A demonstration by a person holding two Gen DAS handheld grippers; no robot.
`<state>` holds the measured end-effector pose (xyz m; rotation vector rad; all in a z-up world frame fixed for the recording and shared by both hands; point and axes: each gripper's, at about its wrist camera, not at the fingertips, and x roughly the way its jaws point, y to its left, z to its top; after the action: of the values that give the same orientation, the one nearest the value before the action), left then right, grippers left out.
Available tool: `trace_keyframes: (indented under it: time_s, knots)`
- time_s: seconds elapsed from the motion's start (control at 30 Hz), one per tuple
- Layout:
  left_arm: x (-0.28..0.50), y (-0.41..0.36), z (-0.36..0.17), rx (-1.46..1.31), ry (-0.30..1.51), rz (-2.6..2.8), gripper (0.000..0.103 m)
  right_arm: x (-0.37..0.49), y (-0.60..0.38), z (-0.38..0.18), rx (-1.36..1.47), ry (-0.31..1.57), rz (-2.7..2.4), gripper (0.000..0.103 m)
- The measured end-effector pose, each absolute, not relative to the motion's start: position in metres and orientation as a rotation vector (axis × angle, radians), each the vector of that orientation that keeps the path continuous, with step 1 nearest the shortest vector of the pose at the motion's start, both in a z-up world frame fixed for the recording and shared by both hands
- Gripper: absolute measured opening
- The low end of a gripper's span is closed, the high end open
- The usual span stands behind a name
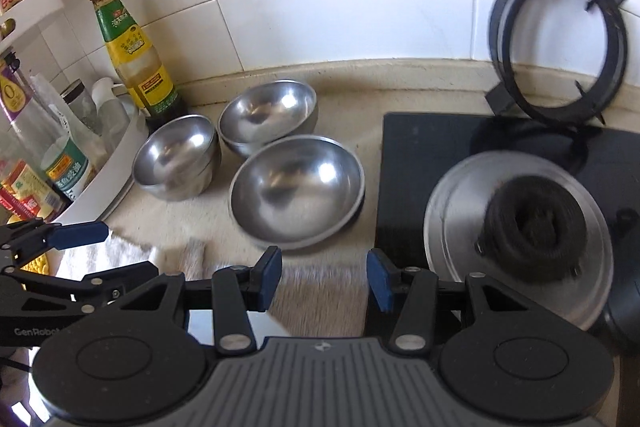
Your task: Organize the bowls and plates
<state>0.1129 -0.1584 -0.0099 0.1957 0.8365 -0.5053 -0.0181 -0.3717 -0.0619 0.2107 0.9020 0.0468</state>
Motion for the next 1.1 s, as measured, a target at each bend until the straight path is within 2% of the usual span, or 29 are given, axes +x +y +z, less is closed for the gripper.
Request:
trace_keyframes:
  time_s: [0.57, 0.63, 0.77, 0.87, 1.1]
  knots:
    - [0.187, -0.213, -0.022, 0.123, 0.922, -0.528, 0.085, 0.064, -0.395, -0.101, 0.268, 1.014, 0.139, 0.048]
    - [0.195, -0.220, -0.028, 0.121, 0.944, -0.539, 0.081, 0.069, -0.395, -0.107, 0.272, 1.021, 0.160, 0.047]
    - [0.209, -0.232, -0.045, 0.116, 1.001, -0.579, 0.059, 0.071, -0.394, -0.112, 0.289, 1.039, 0.180, 0.046]
    - [0.212, -0.234, -0.053, 0.135, 1.011, -0.572, 0.053, 0.068, -0.390, -0.110, 0.306, 1.051, 0.213, 0.046]
    - [0.204, -0.212, -0.043, 0.146, 1.010, -0.571, 0.056, 0.068, -0.375, -0.105, 0.288, 1.066, 0.266, 0.046]
